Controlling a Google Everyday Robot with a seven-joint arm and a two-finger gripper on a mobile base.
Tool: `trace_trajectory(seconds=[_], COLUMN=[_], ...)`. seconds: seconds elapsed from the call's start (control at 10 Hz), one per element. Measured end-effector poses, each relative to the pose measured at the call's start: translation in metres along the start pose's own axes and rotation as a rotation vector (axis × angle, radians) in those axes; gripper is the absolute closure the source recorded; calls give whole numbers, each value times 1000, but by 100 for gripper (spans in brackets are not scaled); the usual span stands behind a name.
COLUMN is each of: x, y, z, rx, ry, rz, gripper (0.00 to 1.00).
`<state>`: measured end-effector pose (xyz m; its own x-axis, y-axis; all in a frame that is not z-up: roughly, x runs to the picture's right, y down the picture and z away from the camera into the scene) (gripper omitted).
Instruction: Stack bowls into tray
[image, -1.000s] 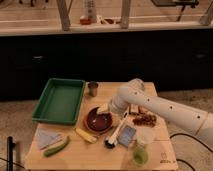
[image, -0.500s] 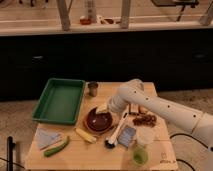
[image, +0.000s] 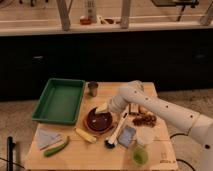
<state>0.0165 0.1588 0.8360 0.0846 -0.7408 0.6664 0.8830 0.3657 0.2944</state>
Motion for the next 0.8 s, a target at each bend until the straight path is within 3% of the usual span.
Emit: trace_trajectory(seconds=[0.6,0.8], x=[-3,-3], y=[2,5], z=[22,26], rx=[45,58], ry=[-29,-33], rz=[9,16], gripper=[21,38])
